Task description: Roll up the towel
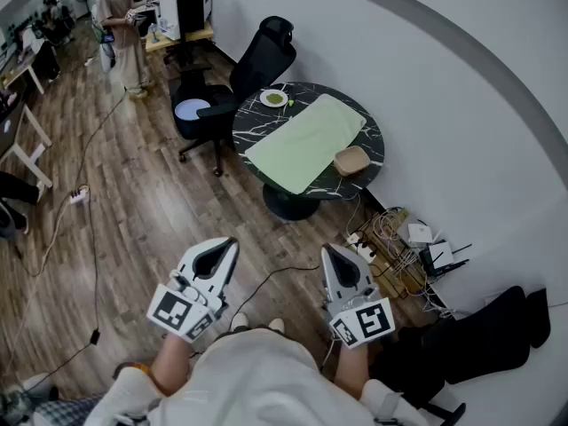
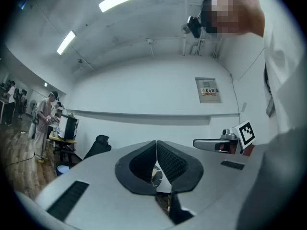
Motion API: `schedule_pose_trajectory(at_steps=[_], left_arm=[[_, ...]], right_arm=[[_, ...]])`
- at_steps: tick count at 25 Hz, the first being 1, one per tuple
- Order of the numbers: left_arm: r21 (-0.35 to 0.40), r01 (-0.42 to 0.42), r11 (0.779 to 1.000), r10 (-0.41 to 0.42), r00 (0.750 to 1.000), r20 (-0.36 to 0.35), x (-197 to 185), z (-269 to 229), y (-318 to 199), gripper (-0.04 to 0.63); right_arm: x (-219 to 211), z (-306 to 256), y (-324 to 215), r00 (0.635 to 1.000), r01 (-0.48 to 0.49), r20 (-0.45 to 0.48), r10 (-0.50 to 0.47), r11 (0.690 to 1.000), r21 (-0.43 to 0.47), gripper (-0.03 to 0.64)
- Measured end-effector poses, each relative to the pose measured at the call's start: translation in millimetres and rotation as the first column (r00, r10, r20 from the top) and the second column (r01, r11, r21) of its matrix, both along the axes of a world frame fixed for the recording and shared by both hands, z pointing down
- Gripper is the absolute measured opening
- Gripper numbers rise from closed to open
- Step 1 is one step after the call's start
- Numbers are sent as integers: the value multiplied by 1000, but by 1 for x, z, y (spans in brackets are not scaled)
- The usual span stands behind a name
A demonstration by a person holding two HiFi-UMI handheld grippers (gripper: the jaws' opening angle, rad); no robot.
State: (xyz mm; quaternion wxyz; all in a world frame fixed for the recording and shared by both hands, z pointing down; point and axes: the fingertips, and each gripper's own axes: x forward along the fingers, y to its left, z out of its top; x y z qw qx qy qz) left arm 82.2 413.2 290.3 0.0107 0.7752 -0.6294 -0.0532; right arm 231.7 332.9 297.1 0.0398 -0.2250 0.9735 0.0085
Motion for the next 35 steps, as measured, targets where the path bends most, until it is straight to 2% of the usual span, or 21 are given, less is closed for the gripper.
schedule_pose_trajectory(at_steps=[14, 18, 20, 21, 23, 24, 28, 35], left_arm=[[-2, -30, 1000, 30, 1000, 1, 7, 1, -3, 5], [1, -34, 999, 34, 999, 5, 8, 2, -3, 5], [6, -29, 1000, 29, 1000, 3, 7, 0, -3, 5], [12, -27, 1000, 27, 1000, 2, 6, -1, -2, 22], [21, -27, 999, 27, 1000, 0, 5, -3, -2, 203], [22, -24, 999, 24, 1000, 0, 4, -3, -1, 238], [22, 5, 1000, -5, 1000, -3, -3, -3, 0, 272], [6, 24, 1000, -24, 1000, -4, -3, 0, -2, 275]], right_arm=[[0, -1, 5, 1000, 0, -20, 0, 1000, 28, -4], [0, -1, 6, 1000, 2, -11, -2, 1000, 31, 56], [-1, -4, 6, 1000, -2, 2, 1, 1000, 30, 117], [-1, -6, 5, 1000, -5, 10, 4, 1000, 29, 160], [0, -8, 4, 1000, -12, 23, 11, 1000, 29, 216], [1, -9, 4, 999, -15, 28, 15, 999, 29, 224], [4, -8, 1, 999, -20, 27, 19, 1000, 24, 248], [15, -4, -8, 999, -43, 11, 43, 999, 26, 259]])
